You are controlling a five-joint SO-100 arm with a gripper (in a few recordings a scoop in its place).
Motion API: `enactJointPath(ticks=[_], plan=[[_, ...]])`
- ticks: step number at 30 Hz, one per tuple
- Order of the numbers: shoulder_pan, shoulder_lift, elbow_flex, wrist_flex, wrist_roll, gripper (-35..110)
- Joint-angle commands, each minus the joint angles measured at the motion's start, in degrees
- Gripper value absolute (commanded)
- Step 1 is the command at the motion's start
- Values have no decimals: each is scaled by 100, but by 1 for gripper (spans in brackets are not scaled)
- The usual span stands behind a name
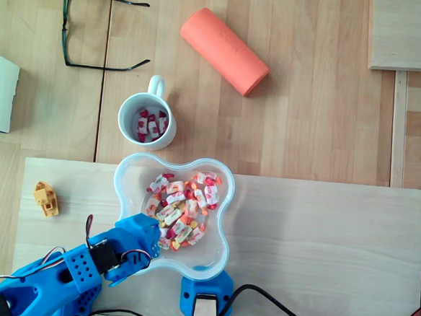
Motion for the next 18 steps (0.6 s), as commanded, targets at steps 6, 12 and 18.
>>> enactJointPath(ticks=[6, 12, 18], plan=[[53, 70, 334, -949, -141, -2], [53, 62, 431, -1151, -246, -2], [149, 53, 686, -1230, -264, -2]])
